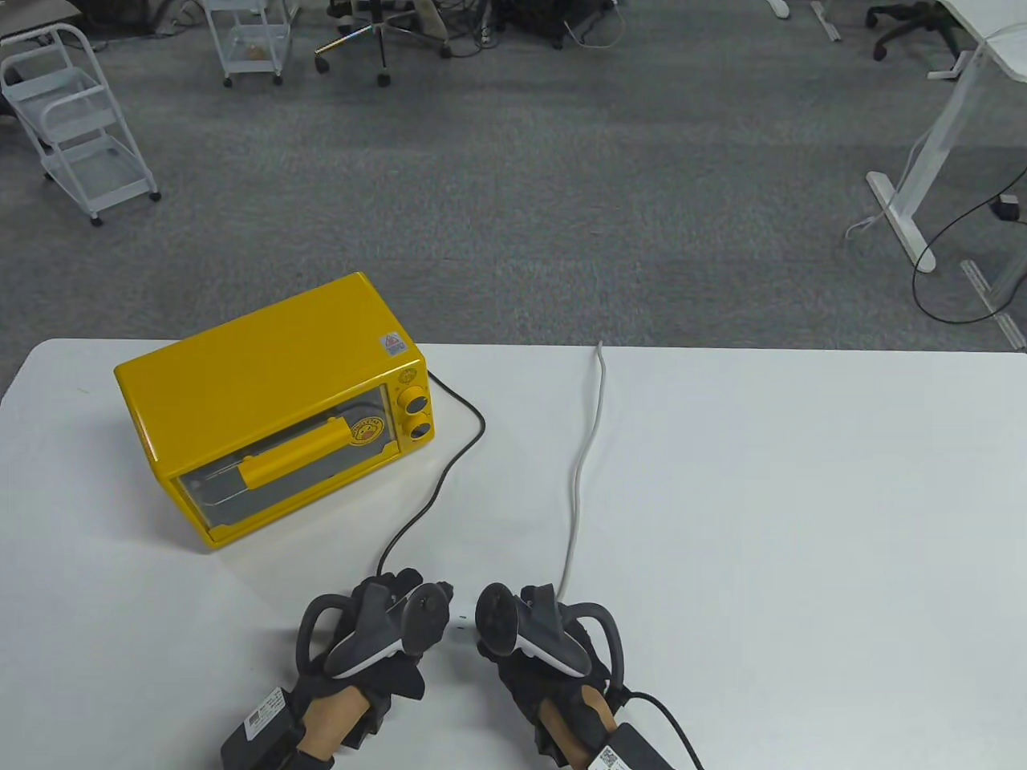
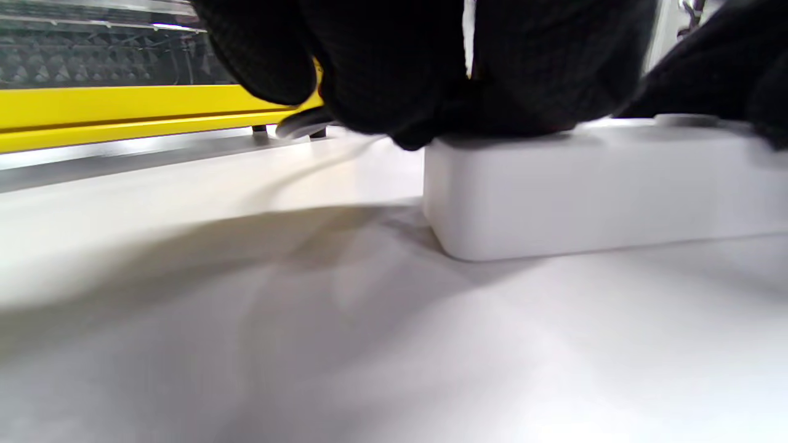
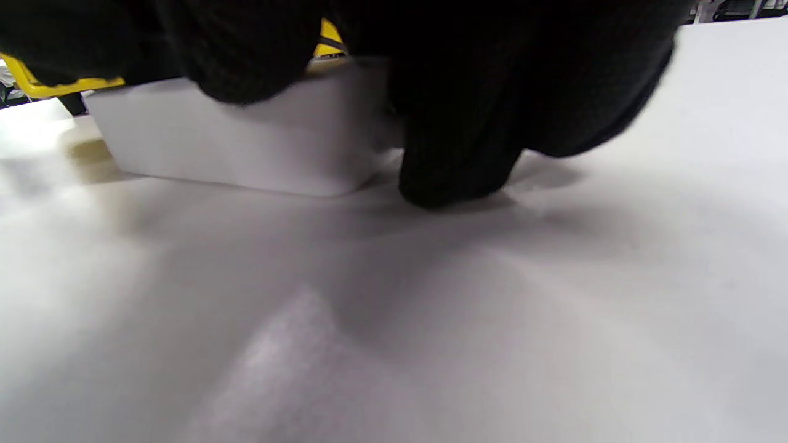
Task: Plug the oven into the power strip
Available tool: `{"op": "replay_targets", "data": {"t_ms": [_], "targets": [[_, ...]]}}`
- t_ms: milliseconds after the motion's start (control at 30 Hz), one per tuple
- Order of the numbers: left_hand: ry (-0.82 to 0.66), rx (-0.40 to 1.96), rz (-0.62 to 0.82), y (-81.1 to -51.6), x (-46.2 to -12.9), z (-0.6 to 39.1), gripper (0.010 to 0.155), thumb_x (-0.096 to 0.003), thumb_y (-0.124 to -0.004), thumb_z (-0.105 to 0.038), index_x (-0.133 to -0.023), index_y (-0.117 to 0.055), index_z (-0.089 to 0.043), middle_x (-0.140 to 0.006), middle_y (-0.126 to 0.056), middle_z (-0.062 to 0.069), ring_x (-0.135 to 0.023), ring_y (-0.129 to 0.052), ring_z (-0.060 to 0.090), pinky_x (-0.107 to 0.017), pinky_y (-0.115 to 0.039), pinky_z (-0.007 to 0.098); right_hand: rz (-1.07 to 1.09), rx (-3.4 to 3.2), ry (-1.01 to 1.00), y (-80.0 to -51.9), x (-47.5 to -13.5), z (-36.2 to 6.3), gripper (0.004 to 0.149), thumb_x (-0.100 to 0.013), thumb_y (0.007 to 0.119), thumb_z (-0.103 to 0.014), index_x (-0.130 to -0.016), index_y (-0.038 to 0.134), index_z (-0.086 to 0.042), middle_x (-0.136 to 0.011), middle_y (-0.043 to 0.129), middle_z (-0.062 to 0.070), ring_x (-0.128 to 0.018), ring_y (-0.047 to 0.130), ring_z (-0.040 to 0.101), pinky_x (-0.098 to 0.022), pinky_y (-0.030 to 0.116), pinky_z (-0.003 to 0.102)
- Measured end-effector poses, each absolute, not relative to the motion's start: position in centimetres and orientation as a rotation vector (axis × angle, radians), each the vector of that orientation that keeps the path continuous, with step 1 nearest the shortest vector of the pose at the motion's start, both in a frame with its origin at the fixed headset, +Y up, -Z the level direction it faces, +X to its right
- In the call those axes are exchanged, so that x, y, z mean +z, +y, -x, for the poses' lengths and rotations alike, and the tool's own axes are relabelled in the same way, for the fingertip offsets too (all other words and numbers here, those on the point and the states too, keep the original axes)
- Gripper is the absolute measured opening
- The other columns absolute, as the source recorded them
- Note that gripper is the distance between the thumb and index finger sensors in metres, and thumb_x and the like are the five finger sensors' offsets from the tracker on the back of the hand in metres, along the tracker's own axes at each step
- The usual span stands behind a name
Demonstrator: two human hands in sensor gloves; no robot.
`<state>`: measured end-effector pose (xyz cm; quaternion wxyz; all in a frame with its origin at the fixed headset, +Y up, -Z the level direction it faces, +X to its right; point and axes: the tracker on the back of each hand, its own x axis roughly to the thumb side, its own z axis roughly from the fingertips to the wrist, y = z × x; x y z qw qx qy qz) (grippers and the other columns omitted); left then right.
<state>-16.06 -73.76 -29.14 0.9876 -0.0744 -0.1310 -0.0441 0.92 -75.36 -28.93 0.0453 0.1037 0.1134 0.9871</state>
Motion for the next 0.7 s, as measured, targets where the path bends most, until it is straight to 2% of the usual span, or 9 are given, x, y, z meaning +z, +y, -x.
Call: {"op": "replay_targets", "data": {"t_ms": [67,167,300,367,533,700], "targets": [[-0.264,-0.070,0.135,-73.4,-28.8,16.6,0.066,-0.0419,-0.073,-0.051,-0.106,-0.068,-0.040,-0.115,-0.071,-0.002,-0.072,-0.090,0.011,-0.075,-0.071,0.051,-0.313,2.999,0.345,-75.4,-29.0,-1.1,0.072,-0.043,0.073,-0.046,-0.107,0.065,-0.013,-0.089,0.075,0.018,-0.060,0.099,0.017,-0.055,0.083,0.048],[-0.235,0.006,0.102,-72.6,-28.5,18.7,0.072,-0.0418,-0.068,-0.056,-0.112,-0.058,-0.039,-0.123,-0.059,-0.003,-0.078,-0.087,0.015,-0.074,-0.069,0.053,-0.316,3.010,0.341,-75.4,-28.9,-1.0,0.072,-0.043,0.072,-0.047,-0.107,0.064,-0.013,-0.089,0.074,0.018,-0.060,0.099,0.017,-0.055,0.082,0.048],[-0.148,0.131,0.094,-72.1,-28.2,23.1,0.078,-0.0403,-0.064,-0.059,-0.115,-0.050,-0.039,-0.129,-0.045,-0.004,-0.108,-0.070,0.029,-0.077,-0.062,0.058,-0.346,3.019,0.325,-75.7,-28.6,-1.1,0.073,-0.044,0.070,-0.048,-0.108,0.061,-0.014,-0.094,0.073,0.019,-0.062,0.097,0.017,-0.056,0.081,0.049],[-0.113,0.176,0.116,-72.6,-28.0,25.0,0.080,-0.0397,-0.063,-0.061,-0.115,-0.049,-0.039,-0.131,-0.042,-0.004,-0.116,-0.060,0.034,-0.079,-0.058,0.061,-0.386,3.047,0.291,-75.7,-28.3,-1.1,0.073,-0.045,0.069,-0.049,-0.109,0.059,-0.014,-0.096,0.073,0.020,-0.062,0.097,0.018,-0.056,0.081,0.050],[-0.047,0.195,0.219,-74.8,-27.8,28.0,0.083,-0.0382,-0.061,-0.063,-0.116,-0.047,-0.039,-0.133,-0.033,-0.003,-0.121,-0.042,0.040,-0.081,-0.049,0.065,-0.422,3.062,0.267,-75.7,-27.9,-1.3,0.074,-0.046,0.069,-0.050,-0.110,0.055,-0.014,-0.099,0.071,0.020,-0.064,0.097,0.020,-0.057,0.080,0.051],[-0.024,0.170,0.298,-76.4,-28.7,28.3,0.087,-0.0362,-0.060,-0.065,-0.117,-0.042,-0.038,-0.133,-0.027,-0.001,-0.122,-0.034,0.041,-0.081,-0.044,0.067,-0.429,3.093,0.252,-75.6,-27.7,-1.6,0.076,-0.046,0.069,-0.052,-0.111,0.052,-0.015,-0.103,0.069,0.021,-0.069,0.094,0.024,-0.059,0.078,0.053]]}}
